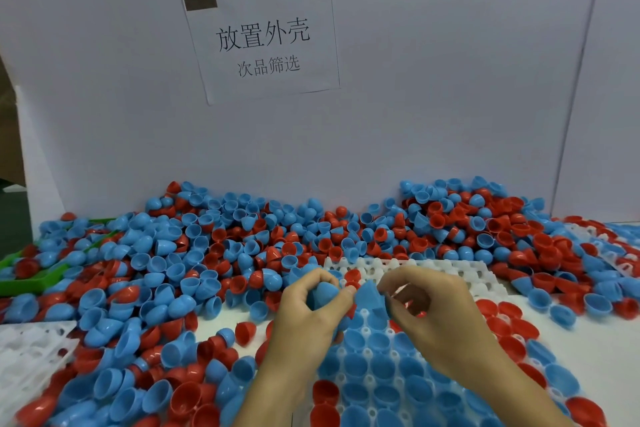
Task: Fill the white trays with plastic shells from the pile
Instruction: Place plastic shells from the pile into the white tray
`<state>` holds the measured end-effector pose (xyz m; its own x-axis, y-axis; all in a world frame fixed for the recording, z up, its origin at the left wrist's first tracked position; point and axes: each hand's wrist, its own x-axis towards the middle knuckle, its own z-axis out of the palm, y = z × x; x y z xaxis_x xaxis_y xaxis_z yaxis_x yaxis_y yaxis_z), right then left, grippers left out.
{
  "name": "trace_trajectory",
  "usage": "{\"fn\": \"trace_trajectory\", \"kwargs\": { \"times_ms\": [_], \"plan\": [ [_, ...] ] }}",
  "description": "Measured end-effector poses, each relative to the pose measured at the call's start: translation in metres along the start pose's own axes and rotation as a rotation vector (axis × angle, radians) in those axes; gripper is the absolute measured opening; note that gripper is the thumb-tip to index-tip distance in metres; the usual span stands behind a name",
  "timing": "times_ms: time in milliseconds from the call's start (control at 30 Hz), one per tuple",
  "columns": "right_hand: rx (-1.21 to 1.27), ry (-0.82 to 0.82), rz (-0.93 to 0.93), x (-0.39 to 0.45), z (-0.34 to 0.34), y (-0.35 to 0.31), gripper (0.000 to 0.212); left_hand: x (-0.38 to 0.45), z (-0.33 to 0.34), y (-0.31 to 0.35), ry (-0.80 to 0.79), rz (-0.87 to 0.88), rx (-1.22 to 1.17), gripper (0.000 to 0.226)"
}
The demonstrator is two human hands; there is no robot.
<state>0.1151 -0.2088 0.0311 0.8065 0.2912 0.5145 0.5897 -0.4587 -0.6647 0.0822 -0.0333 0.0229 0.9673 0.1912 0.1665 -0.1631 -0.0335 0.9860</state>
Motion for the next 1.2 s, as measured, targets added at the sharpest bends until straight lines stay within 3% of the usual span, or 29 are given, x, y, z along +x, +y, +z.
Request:
{"fn": "trace_trajectory", "kwargs": {
  "times_ms": [500,700,933,1033,1200],
  "plan": [
    [-0.042,0.208,0.019,-0.002,0.019,0.002,0.037,-0.006,0.005,0.004,-0.15,0.072,0.057,0.026],
    [0.06,0.151,0.125,-0.002,0.019,0.002,0.039,-0.003,0.006,0.0,-0.113,0.035,-0.006,0.029],
    [0.279,-0.022,0.187,-0.003,0.018,-0.006,0.004,0.002,0.002,-0.006,-0.066,0.106,0.005,0.026],
    [0.239,-0.007,0.238,-0.003,0.023,-0.004,0.019,0.002,0.003,-0.007,-0.067,0.122,0.03,0.026],
    [0.19,0.077,0.288,-0.003,0.027,-0.005,0.01,0.002,0.003,-0.005,-0.066,0.131,-0.034,0.03]
  ]
}}
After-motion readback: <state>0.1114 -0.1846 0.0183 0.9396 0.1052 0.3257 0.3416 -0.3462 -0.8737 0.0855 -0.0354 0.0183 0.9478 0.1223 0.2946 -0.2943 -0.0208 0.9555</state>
